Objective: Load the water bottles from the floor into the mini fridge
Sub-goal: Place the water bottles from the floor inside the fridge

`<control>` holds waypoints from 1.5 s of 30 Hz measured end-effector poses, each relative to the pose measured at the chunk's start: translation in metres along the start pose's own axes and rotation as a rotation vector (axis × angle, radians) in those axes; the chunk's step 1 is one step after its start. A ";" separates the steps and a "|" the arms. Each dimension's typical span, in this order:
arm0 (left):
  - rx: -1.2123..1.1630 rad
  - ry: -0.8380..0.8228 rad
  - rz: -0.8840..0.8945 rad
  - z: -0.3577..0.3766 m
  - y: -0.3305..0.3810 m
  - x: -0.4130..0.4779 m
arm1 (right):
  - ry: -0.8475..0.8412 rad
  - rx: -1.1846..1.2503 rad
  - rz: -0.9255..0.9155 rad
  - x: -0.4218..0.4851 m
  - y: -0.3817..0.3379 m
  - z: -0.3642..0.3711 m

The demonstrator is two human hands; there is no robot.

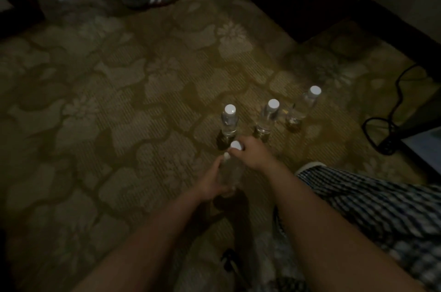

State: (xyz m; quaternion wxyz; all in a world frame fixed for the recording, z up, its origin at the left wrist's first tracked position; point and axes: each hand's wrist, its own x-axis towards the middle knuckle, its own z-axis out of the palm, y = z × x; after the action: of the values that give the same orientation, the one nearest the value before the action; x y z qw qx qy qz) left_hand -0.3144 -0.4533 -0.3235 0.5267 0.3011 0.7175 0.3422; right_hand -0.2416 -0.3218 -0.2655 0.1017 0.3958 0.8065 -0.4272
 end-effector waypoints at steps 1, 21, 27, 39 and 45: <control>-0.023 0.013 -0.003 0.003 0.001 -0.006 | -0.019 0.020 -0.014 -0.005 -0.003 -0.005; 0.035 0.143 0.325 0.041 0.150 -0.056 | 0.413 0.112 -0.155 -0.141 -0.021 -0.137; 0.134 0.077 0.451 0.067 0.209 -0.069 | 0.649 0.290 -0.153 -0.188 -0.002 -0.168; 0.454 -0.003 0.734 0.160 0.339 -0.063 | 0.828 0.538 -0.159 -0.272 0.073 -0.264; 0.532 -0.081 0.845 0.225 0.400 -0.053 | 1.011 0.660 -0.111 -0.306 0.121 -0.311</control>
State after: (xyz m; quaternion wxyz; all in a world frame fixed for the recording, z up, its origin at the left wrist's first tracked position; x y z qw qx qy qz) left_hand -0.0550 -0.2227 -0.0184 0.2745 0.7025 0.5740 0.3189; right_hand 0.1036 -0.2126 0.0053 -0.4449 0.5176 0.5993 -0.4183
